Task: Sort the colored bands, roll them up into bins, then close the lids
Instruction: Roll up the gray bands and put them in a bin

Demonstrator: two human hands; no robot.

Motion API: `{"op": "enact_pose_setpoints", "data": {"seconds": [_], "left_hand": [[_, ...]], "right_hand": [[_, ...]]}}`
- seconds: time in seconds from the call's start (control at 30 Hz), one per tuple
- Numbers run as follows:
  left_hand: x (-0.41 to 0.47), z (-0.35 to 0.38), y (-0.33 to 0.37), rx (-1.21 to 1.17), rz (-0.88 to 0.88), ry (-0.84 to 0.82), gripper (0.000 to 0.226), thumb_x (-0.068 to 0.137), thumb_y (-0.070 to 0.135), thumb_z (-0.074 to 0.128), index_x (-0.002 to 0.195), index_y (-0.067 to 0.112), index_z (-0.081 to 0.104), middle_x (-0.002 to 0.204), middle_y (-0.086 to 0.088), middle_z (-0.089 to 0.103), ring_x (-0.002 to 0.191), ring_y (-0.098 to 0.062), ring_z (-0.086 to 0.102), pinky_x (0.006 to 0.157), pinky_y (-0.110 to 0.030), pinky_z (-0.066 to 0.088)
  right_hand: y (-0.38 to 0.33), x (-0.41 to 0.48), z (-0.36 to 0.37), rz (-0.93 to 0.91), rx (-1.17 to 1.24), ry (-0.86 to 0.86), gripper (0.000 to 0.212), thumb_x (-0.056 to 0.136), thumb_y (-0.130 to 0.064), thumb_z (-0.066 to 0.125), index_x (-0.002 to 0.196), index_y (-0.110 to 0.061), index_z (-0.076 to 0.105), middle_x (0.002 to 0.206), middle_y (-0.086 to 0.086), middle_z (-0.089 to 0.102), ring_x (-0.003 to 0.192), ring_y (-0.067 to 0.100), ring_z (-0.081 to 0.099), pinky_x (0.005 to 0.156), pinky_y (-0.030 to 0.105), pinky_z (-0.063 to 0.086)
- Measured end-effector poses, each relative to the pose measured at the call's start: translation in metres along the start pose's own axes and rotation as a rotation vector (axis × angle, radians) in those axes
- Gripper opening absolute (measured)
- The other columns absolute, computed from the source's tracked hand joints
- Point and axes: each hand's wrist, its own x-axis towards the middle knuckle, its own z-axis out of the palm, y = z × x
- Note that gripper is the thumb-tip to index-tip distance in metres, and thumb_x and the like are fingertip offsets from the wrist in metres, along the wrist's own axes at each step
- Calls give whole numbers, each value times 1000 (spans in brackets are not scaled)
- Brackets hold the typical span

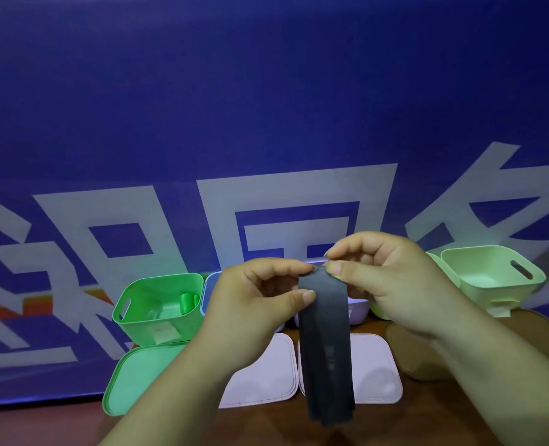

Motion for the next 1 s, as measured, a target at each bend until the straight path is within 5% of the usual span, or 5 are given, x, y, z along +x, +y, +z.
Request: {"op": "enact_pose_setpoints", "data": {"seconds": [0.23, 0.47, 0.73, 1.0], "left_hand": [[-3, 9, 2, -79, -49, 9, 30, 76, -7, 77, 88, 20, 78, 78, -1, 76, 70, -11, 72, 58, -18, 56], [-1, 14, 0, -169, -91, 4, 31, 76, -10, 75, 86, 18, 79, 87, -23, 72, 69, -22, 67, 65, -27, 60], [2, 18, -8, -156, -140, -16, 29, 77, -5, 77, 92, 20, 80, 87, -10, 77, 83, -30, 73, 69, -25, 59], [2, 17, -11, -152, -102, -51, 27, 78, -2, 77, 95, 19, 79, 93, -12, 76, 87, -32, 72, 73, -26, 61]], "right_hand": [[10, -13, -10, -210, -194, 6, 22, 85, -13, 74, 97, -31, 75, 93, -13, 74, 89, 10, 71, 77, 26, 58], [22, -16, -22, -438, -394, -23, 39, 74, -9, 84, 106, -28, 75, 109, -19, 70, 107, 3, 65, 85, 10, 50], [29, -16, -24, -415, -568, 9, 30, 79, -27, 80, 106, -36, 73, 92, -35, 63, 97, -5, 61, 83, 7, 47], [26, -19, -19, -276, -262, -59, 34, 83, -9, 75, 94, -40, 68, 88, -20, 71, 84, 5, 69, 67, 14, 55]]}}
